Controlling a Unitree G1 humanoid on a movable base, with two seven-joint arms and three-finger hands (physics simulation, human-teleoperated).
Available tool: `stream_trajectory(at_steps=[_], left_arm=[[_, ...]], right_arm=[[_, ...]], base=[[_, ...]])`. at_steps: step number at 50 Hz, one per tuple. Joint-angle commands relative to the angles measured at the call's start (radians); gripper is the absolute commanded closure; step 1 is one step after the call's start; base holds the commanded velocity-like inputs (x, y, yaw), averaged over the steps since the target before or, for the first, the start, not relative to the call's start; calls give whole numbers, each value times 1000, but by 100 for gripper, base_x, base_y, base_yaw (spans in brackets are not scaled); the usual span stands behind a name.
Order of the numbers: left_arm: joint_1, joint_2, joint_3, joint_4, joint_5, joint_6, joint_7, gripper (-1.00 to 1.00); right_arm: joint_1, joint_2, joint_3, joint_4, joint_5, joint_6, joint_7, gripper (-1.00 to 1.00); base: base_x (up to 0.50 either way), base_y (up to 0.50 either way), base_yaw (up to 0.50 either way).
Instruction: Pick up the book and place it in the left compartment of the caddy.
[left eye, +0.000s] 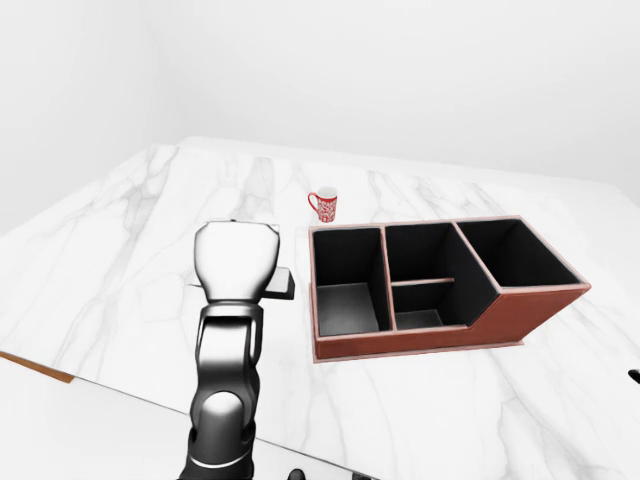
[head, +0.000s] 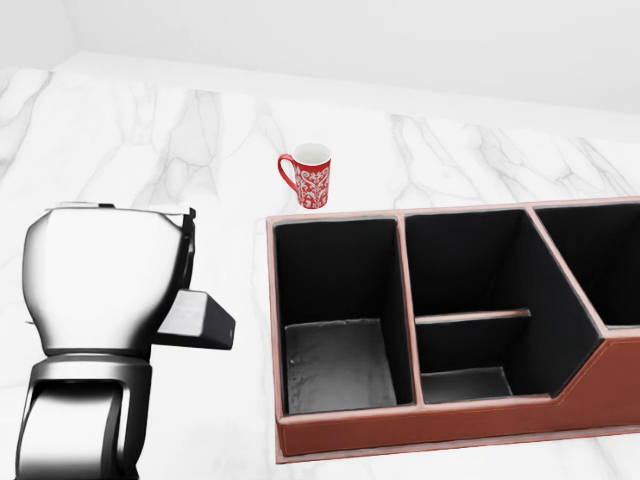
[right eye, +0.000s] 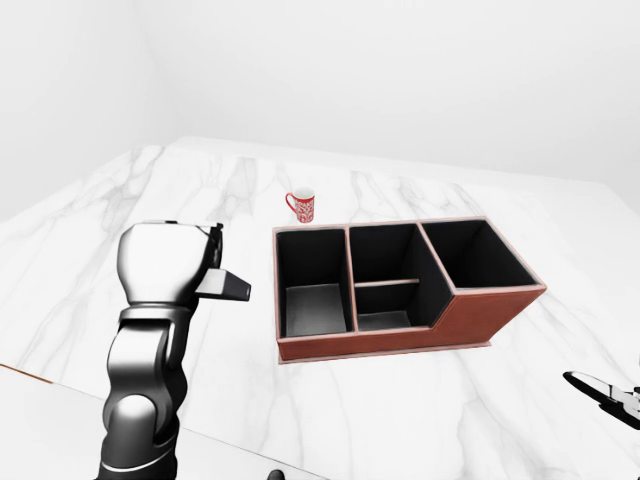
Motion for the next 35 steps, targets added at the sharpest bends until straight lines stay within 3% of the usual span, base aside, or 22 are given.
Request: stream_trajectory(at_steps=[1,5,9,23,35], left_arm=[[-24,-47,-61,-19,37,0,-10,100],[-33,-53,-64,-15,37,0,-13,100],[-38,-75,-95,-11,58,0,-16,100],[-42,-138,-180,39,104,0,2,100],[-65,-167,-202,126,96,0,47,100]], right_arm=[[2,0,-3,-4,4,6,2,-100],[4,1,-5,-10,6,10,4,-100],[-4,-1,1,14,2,-7,10,-100],[7,5,-2,-14,6,10,13,-100],[7,9,-7,-21,5,17,18,-100]], base=[[0,0,0],[0,0,0],[0,0,0],[0,0,0],[0,0,0]])
